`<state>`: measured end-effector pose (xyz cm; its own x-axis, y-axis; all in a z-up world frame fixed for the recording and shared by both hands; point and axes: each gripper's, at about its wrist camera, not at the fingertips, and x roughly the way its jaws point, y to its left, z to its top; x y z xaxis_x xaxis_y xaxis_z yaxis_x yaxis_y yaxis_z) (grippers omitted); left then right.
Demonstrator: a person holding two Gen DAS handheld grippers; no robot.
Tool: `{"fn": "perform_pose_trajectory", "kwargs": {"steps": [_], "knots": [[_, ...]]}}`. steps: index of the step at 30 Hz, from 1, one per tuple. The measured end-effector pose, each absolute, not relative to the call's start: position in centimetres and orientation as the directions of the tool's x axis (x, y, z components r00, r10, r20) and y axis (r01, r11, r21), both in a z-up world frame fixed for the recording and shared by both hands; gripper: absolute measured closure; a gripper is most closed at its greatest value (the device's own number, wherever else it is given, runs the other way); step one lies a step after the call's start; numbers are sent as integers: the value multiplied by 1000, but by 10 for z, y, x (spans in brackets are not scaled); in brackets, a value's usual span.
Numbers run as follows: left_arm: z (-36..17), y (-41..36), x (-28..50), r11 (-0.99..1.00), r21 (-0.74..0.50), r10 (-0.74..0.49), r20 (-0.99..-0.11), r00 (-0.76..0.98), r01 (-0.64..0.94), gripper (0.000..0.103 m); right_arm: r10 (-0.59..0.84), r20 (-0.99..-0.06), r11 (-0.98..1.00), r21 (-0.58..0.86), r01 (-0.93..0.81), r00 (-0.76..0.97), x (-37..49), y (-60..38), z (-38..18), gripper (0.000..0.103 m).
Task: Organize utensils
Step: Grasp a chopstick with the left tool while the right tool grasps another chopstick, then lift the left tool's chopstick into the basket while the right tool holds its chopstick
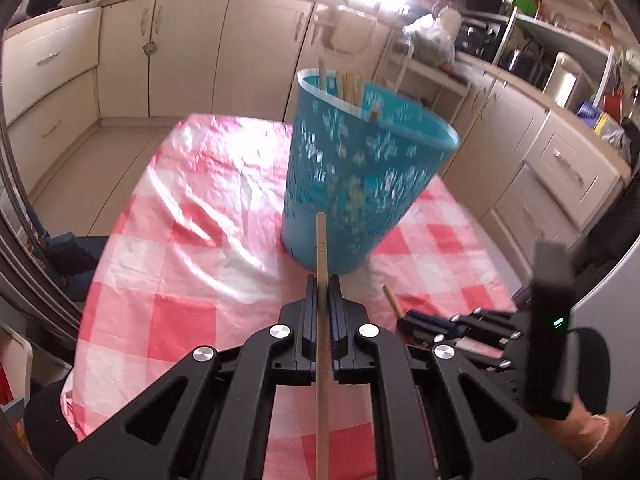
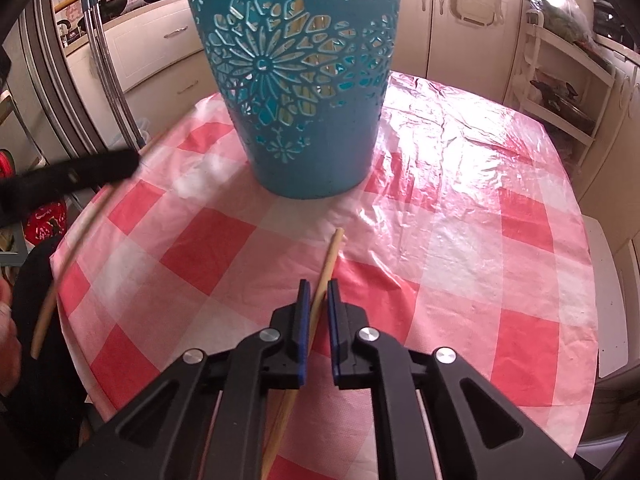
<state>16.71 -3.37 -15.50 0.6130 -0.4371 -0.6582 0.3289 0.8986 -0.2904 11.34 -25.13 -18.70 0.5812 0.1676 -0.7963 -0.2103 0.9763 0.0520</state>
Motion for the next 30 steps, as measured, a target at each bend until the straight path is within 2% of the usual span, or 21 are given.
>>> {"fn": "perform_pose_trajectory", "kwargs": {"steps": [8, 17, 23, 30], "knots": [[-48, -9, 160, 864, -346, -490, -405, 772, 366, 98, 184, -791, 975, 73, -209, 583, 114, -256, -188, 94], [-5, -42, 196, 849, -357, -474, -190, 860, 389, 98, 195, -788, 975, 88, -206, 585, 114, -257, -187, 94], [-8, -65, 227, 862, -381, -409, -130, 903, 335, 98, 204, -784, 973, 98, -209, 586, 115, -258, -187, 94], [-32, -87, 257, 886, -359, -365, -152, 919, 293, 98, 213, -780, 971, 104, -213, 588, 116, -258, -188, 94]]}}
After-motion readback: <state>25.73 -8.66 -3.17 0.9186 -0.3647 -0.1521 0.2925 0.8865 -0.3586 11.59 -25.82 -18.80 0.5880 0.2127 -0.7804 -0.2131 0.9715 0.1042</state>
